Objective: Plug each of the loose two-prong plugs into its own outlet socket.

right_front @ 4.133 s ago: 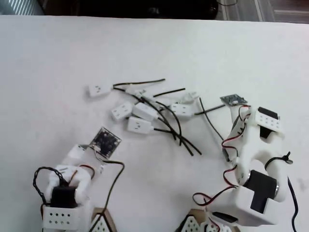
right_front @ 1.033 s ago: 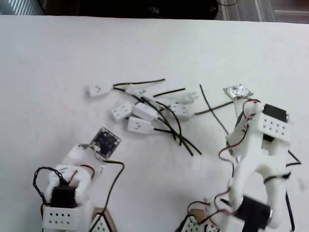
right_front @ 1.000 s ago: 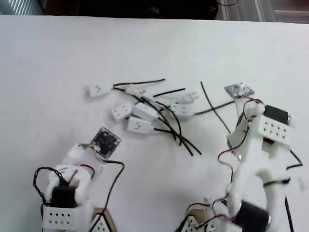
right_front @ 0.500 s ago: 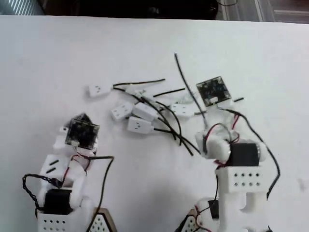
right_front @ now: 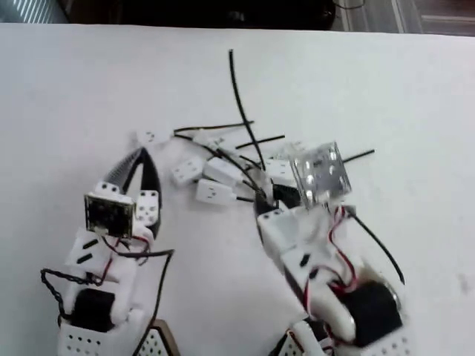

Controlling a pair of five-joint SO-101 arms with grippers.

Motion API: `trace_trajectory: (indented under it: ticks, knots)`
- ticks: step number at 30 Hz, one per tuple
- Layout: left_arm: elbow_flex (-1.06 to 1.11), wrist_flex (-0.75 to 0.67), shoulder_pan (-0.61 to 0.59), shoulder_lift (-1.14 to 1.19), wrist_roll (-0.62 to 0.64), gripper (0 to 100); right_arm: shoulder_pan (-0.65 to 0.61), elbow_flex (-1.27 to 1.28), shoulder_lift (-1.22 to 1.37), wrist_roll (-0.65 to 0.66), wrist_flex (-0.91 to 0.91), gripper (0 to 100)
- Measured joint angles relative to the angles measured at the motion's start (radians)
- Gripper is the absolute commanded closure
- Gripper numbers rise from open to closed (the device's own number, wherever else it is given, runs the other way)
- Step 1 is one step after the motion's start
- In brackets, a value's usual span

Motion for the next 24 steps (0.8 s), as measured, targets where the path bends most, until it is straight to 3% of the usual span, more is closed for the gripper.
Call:
trace_trajectory:
  ticks: [9,17,24]
  knots:
    - [-0.161,-0.008,0.264,0.0,0.0,98,-0.169,0.252,-0.235,0.0,-0.155,98.1]
    - [-0.311,0.199,0.437,-0.011,-0.012,98,-0.33,0.292,-0.311,0.048,-0.173,98.1]
    - [-0.41,0.397,0.62,-0.011,-0.19,98,-0.338,0.321,-0.311,0.048,-0.173,98.1]
